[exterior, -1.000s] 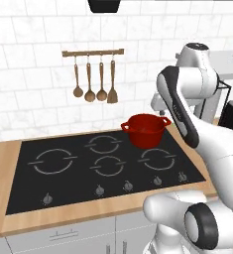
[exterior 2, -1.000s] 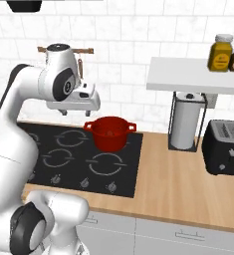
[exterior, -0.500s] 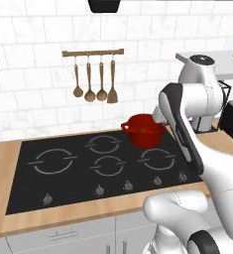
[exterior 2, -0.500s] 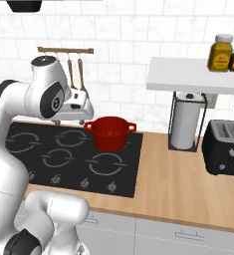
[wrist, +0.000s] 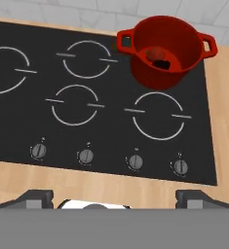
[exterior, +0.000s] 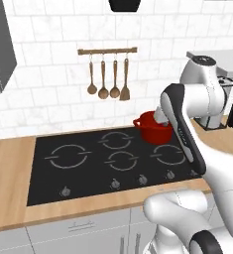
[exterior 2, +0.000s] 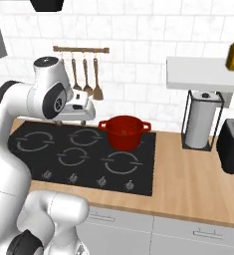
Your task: Put the avocado and bell pepper in the pot. Retrieve the spatula and lightly stir the vegetables in the pot.
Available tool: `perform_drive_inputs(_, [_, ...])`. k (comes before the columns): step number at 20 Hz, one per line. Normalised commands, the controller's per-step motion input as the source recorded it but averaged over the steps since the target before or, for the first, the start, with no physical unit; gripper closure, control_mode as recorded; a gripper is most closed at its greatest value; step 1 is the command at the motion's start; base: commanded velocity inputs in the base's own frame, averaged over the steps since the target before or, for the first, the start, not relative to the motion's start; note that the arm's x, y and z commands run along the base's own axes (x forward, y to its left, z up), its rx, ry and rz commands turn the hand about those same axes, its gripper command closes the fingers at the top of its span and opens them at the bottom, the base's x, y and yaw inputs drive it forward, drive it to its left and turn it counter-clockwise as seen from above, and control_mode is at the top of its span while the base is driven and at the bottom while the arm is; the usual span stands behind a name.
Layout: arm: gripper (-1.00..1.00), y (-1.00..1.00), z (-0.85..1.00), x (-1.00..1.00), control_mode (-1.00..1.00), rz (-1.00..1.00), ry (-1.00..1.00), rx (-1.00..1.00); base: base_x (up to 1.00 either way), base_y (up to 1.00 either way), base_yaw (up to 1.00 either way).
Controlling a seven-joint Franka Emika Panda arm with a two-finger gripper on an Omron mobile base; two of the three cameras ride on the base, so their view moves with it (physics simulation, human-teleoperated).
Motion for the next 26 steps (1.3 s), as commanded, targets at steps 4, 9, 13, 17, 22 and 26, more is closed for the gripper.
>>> perform_drive_inputs(4, [-1.0,0.0,0.0,0.0,1.0,0.0,0.0,0.0,-0.95,1.0,0.06])
perform_drive_inputs(9, [-1.0,0.0,0.0,0.0,1.0,0.0,0.0,0.0,-0.76,1.0,0.06])
perform_drive_inputs(13, [-1.0,0.0,0.0,0.0,1.0,0.0,0.0,0.0,-0.12,1.0,0.06])
perform_drive_inputs(17, [-1.0,0.0,0.0,0.0,1.0,0.0,0.0,0.0,0.25,1.0,0.02])
perform_drive_inputs(22, [-1.0,0.0,0.0,0.0,1.0,0.0,0.0,0.0,0.44,0.72,0.0])
perform_drive_inputs(26, [-1.0,0.0,0.0,0.0,1.0,0.0,0.0,0.0,0.4,0.3,0.0])
